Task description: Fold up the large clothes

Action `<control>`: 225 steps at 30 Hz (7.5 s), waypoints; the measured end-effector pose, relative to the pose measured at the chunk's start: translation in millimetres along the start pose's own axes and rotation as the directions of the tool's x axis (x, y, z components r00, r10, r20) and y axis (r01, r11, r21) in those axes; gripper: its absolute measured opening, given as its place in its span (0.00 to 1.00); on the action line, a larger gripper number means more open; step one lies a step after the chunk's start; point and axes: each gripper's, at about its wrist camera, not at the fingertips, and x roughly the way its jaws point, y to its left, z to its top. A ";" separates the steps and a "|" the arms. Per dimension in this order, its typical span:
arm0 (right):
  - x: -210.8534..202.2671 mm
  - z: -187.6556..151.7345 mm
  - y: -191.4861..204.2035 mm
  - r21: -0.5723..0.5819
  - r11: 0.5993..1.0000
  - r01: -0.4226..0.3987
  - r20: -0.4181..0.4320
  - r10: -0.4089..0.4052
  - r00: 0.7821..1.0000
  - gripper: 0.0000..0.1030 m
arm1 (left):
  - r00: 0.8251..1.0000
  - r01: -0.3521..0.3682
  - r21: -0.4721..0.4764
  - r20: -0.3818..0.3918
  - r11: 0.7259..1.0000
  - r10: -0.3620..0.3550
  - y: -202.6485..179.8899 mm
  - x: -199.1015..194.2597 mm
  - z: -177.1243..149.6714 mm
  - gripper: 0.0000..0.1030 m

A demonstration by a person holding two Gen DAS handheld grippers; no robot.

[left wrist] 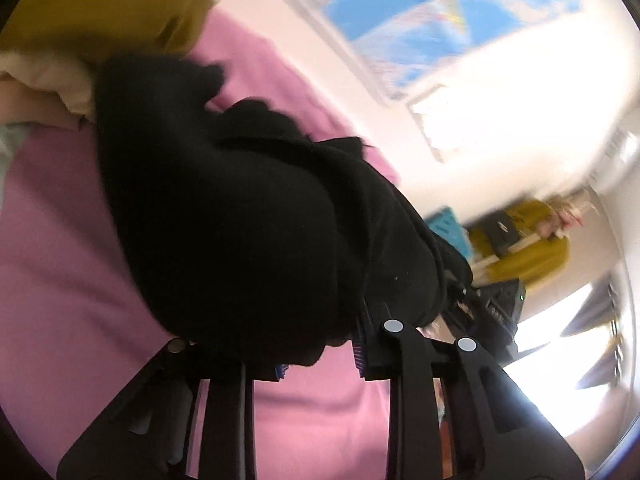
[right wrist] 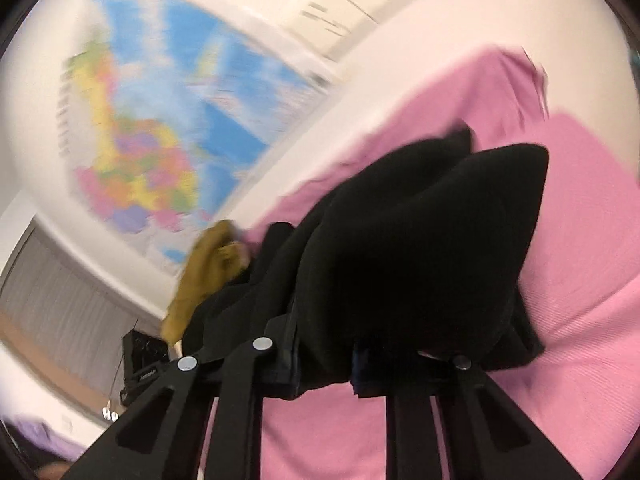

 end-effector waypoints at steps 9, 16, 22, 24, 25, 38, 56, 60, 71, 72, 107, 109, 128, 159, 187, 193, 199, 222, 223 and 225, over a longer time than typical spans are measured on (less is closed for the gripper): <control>-14.3 -76.0 -48.9 0.051 0.970 0.238 -0.275 -0.215 0.937 0.52 | 0.962 -0.153 0.266 -0.182 0.952 0.206 -5.3 0.8 -75.3 0.41; -64.7 -65.4 22.8 -0.253 0.957 0.144 -0.236 -0.206 0.950 0.70 | 0.998 -0.043 0.482 0.062 0.875 0.016 -72.2 -83.8 -51.3 0.59; -36.1 -32.4 54.1 -0.383 0.914 0.132 -0.118 -0.190 0.975 0.69 | 0.978 -0.198 0.565 0.059 0.801 0.200 -100.2 -7.5 -6.9 0.61; -0.2 -19.2 48.1 -0.395 0.900 0.184 -0.124 -0.250 0.960 0.65 | 0.962 -0.228 0.591 0.014 0.774 0.273 -89.5 19.6 -2.4 0.59; 12.5 -16.1 45.4 -0.393 0.897 0.202 -0.131 -0.272 0.953 0.64 | 0.949 -0.233 0.602 -0.033 0.764 0.315 -86.7 41.0 -2.0 0.59; 69.5 8.8 45.2 -0.412 0.875 0.253 -0.097 -0.319 0.943 0.04 | 0.927 -0.275 0.503 -0.088 0.819 0.365 -68.8 88.0 41.8 0.09; 20.7 17.1 21.5 -0.377 0.848 0.372 -0.021 -0.410 0.912 0.51 | 0.889 -0.369 0.459 -0.078 0.808 0.451 -27.0 94.0 26.8 0.39; 11.3 10.0 -21.0 -0.349 0.812 0.468 -0.079 -0.523 0.849 0.38 | 0.886 -0.369 0.429 -0.105 0.825 0.451 -18.7 102.3 34.6 0.40; -14.5 -6.1 -57.6 -0.168 0.870 0.463 -0.065 -0.479 0.876 0.51 | 0.859 -0.466 0.479 0.044 0.744 0.510 -45.0 82.5 15.6 0.61; -21.2 -6.0 -52.1 -0.162 0.875 0.456 -0.045 -0.469 0.882 0.51 | 0.858 -0.472 0.486 0.060 0.735 0.511 -47.6 79.5 14.2 0.61; -29.2 -35.6 10.0 -0.236 0.912 0.337 -0.024 -0.352 0.936 0.58 | 0.807 -0.587 0.259 0.115 0.767 0.579 21.9 -2.0 5.0 0.64; -18.3 -42.8 21.8 -0.286 0.899 0.332 -0.033 -0.356 0.934 0.58 | 0.809 -0.585 0.243 0.120 0.773 0.575 23.0 -7.9 2.8 0.64; -41.9 -29.1 -11.5 -0.228 0.792 0.567 0.101 -0.559 0.823 0.02 | 0.784 -0.615 0.230 0.081 0.754 0.615 41.9 -4.8 -3.9 0.46; -36.6 -30.2 -24.7 -0.279 0.749 0.601 0.083 -0.605 0.792 0.03 | 0.852 -0.457 0.450 -0.028 0.768 0.523 -32.8 94.4 15.3 0.20; 42.2 -54.6 21.8 -0.374 0.851 0.368 -0.070 -0.422 0.904 0.28 | 0.861 -0.495 0.397 0.102 0.773 0.499 -17.8 18.1 -29.7 0.73; -21.4 -57.6 22.1 -0.236 0.943 0.235 -0.074 -0.258 0.963 0.55 | 0.897 -0.438 0.361 0.113 0.824 0.428 -14.6 -28.8 -47.0 0.74; -60.8 -87.3 9.2 -0.082 0.988 0.132 -0.137 -0.142 0.980 0.67 | 0.930 -0.362 0.311 0.062 0.879 0.362 3.6 -67.0 -69.3 0.74; -13.7 -94.2 -28.8 0.226 0.965 0.131 -0.090 -0.113 0.990 0.82 | 0.986 -0.128 0.021 -0.100 0.992 0.130 32.7 0.9 -73.9 0.79; -13.2 -93.3 -29.3 0.235 0.963 0.133 -0.082 -0.117 0.990 0.82 | 0.987 -0.128 0.018 -0.099 0.992 0.129 30.9 3.4 -72.2 0.79; -11.9 -92.0 -30.7 0.260 0.955 0.143 -0.063 -0.131 0.989 0.82 | 0.985 -0.135 0.015 -0.102 0.991 0.136 29.9 5.7 -69.5 0.81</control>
